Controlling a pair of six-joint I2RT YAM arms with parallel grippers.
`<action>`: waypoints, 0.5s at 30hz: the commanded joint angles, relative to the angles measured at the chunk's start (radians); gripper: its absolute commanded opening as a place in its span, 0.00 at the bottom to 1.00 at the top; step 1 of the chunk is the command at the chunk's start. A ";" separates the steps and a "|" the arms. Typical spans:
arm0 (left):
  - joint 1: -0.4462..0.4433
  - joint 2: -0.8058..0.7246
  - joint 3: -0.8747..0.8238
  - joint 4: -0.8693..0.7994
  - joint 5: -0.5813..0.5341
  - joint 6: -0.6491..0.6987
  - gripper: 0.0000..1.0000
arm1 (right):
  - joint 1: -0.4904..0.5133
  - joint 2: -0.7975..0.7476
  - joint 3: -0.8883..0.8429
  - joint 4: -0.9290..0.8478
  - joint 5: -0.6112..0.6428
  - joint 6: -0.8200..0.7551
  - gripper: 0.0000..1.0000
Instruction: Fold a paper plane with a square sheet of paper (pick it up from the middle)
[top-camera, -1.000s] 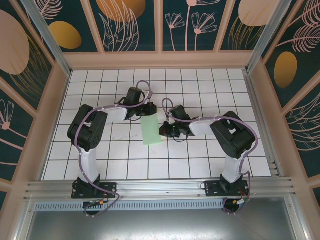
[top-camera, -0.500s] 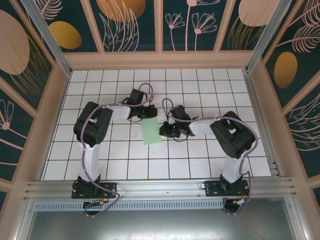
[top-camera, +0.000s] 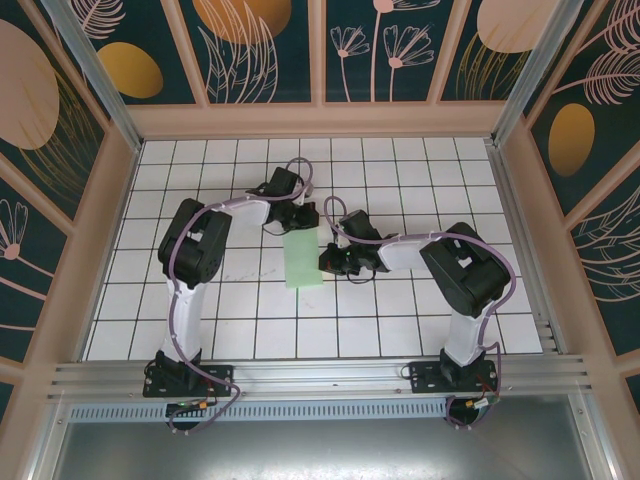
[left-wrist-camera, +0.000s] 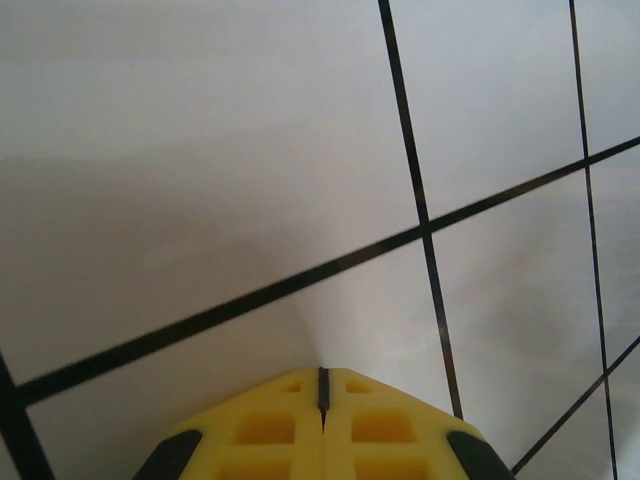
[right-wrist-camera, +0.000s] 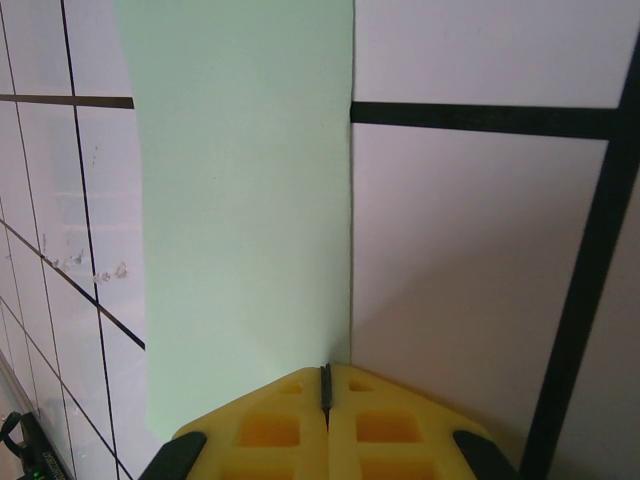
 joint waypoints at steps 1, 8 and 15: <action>0.017 0.076 0.061 0.017 -0.169 0.032 0.00 | 0.044 0.081 -0.072 -0.219 0.043 -0.004 0.00; 0.027 0.095 0.132 -0.006 -0.177 0.054 0.00 | 0.051 0.062 -0.078 -0.201 0.043 0.013 0.00; 0.055 -0.016 0.148 -0.001 -0.178 0.041 0.04 | 0.053 -0.004 -0.050 -0.160 0.047 0.052 0.00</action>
